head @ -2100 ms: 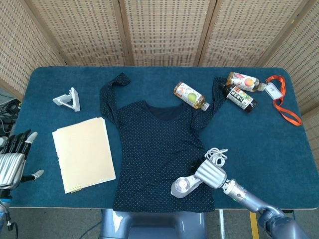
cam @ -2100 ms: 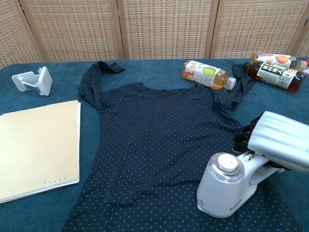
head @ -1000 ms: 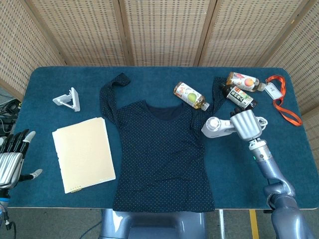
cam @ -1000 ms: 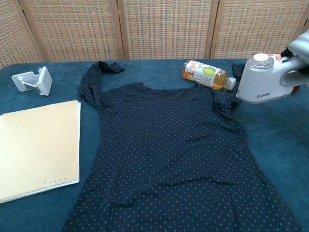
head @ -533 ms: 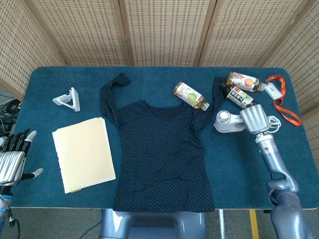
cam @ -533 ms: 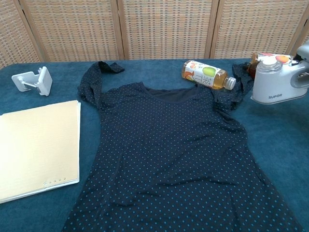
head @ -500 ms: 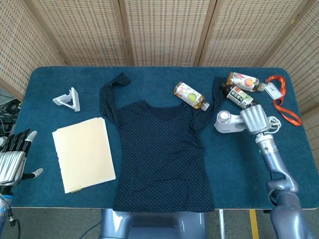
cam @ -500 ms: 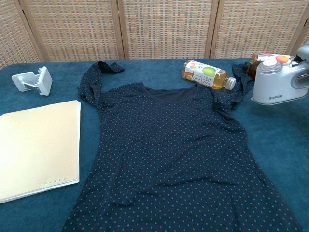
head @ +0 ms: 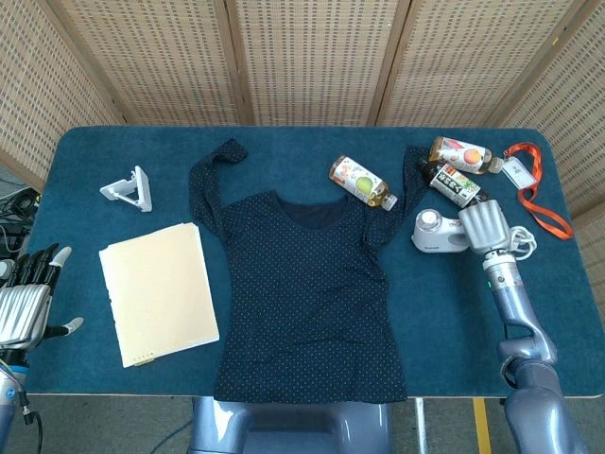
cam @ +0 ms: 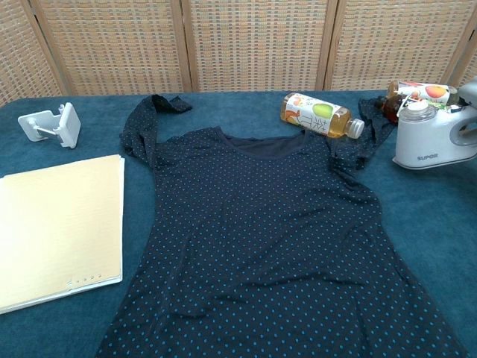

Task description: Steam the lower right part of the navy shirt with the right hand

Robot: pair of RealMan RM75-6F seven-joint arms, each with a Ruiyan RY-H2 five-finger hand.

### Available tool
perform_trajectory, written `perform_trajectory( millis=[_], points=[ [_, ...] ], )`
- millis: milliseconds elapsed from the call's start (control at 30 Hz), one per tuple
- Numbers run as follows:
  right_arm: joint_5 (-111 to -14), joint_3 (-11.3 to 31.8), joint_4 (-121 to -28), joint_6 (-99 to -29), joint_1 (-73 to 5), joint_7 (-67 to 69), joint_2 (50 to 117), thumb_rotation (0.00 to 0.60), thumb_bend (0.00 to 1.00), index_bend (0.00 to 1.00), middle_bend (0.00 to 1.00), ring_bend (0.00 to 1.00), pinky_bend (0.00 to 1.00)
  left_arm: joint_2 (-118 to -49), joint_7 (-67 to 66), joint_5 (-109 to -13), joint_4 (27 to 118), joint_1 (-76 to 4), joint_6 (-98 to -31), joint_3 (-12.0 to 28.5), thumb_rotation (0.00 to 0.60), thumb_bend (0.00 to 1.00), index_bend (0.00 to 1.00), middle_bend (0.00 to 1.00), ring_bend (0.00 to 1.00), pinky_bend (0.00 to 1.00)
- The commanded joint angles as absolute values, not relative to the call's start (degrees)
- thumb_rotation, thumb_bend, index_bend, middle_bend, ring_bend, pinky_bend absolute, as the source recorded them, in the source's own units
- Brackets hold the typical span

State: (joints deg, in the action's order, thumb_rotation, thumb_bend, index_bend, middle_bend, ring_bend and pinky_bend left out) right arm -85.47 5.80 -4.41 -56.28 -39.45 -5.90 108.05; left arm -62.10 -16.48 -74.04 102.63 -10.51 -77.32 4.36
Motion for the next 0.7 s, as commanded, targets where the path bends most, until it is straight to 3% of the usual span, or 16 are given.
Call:
perform_trajectory(
  millis=[33, 100, 167, 367, 533, 700],
  points=[
    [-84.4, 6.7, -4.7, -54.3, -39.4, -5.6, 108.2, 0.6, 0.73, 0.49, 0.36, 0.43, 0.55, -62.1, -16.6, -74.1, 102.7, -10.5, -77.5, 4.3, 0.6, 0.0, 0.0, 0.0, 0.0, 0.0],
    [-83.8, 7.1, -4.8, -53.0, -39.3, -5.5, 108.2, 0.6, 0.61, 0.36, 0.25, 0.31, 0.39, -62.1, -16.6, -74.1, 102.8, -10.4, -77.5, 4.3, 0.6, 0.0, 0.0, 0.0, 0.0, 0.0],
    [-83.7, 7.2, -5.3, -53.2, -39.2, -5.0, 108.1, 0.6, 0.53, 0.3, 0.2, 0.24, 0.3, -62.1, -16.7, -74.3, 102.9, -10.4, -77.6, 4.2, 0.6, 0.0, 0.0, 0.0, 0.0, 0.0],
    [-84.0, 6.6, -6.1, -54.7, -38.1, -3.3, 107.9, 0.6, 0.11, 0.1, 0.01, 0.02, 0.1, -62.3, -17.1, -76.0, 103.2, -10.5, -77.9, 3.6, 0.6, 0.0, 0.0, 0.0, 0.0, 0.0],
    [-83.1, 7.4, -6.9, -55.9, -37.4, -3.3, 107.9, 0.6, 0.01, 0.05, 0.0, 0.0, 0.06, -62.1, -16.5, -77.2, 103.4, -10.2, -78.5, 3.1, 0.6, 0.0, 0.0, 0.0, 0.0, 0.0],
    [-83.0, 7.4, -9.1, -60.6, -35.4, -2.6, 107.2, 0.6, 0.0, 0.01, 0.0, 0.0, 0.05, -61.5, -15.4, -78.9, 103.7, -9.6, -79.4, 2.5, 0.6, 0.0, 0.0, 0.0, 0.0, 0.0]
  ],
)
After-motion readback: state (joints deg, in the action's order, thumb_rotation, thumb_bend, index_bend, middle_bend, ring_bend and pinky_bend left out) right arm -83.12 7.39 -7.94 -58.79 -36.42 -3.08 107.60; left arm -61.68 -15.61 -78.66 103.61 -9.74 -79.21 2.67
